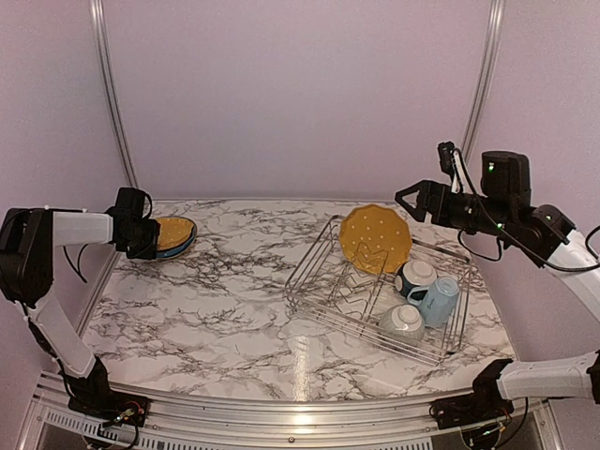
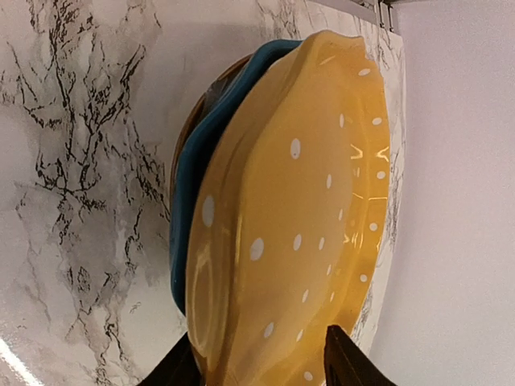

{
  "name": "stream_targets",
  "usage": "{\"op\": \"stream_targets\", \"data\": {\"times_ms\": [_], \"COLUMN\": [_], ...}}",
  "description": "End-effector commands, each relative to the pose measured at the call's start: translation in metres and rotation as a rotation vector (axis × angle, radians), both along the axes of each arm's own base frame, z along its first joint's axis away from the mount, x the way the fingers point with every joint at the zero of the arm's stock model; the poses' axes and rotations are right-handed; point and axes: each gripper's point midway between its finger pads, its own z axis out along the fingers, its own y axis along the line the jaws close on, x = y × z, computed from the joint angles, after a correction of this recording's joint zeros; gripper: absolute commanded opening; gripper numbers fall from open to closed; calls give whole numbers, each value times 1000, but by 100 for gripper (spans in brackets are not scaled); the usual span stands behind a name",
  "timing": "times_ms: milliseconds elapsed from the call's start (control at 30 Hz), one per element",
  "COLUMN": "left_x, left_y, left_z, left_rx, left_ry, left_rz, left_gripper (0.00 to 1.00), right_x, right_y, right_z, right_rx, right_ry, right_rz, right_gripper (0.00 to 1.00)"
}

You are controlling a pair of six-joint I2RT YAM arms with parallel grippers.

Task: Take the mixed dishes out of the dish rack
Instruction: Place the plate on the plate, then grab the plate from the dish rack.

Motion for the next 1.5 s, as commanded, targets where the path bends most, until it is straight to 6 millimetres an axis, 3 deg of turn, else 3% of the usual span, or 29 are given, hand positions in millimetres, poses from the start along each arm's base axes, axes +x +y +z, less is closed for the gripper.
{"op": "stream_targets", "data": {"times_ms": [0,200,467,600,767,1067,1333,1467], "left_x": [-1,-6,-8,-12,-21,-54,-76,-92], "left_y": [6,7,6,5,6,12,0,-13], "left_z": [21,27,34,42,66,108,136,136], "left_rx": [35,48,50,47,43,63,167,206], "left_ry": [-51,-34,-14,-22,-57,-147,-268,-361], "left_rz": [-7,-18,-31,-35,-33,-22,-207,-337], "left_gripper": [55,78,99,99,99,99,99,99], "right_x": [4,5,5,6,8,16,22,24], "right_y": [-2,1,1,1,1,6,12,15], "right_z": [-2,-4,-5,-5,-8,-14,-19,-23], "right_rx": [-17,-10,-9,-11,-13,-30,-27,-26], "right_ry": [-8,0,5,7,11,22,29,41], "right_rz": [-9,-1,-3,-6,-8,-4,8,15], "right_gripper": [86,86,86,86,86,88,89,91]}}
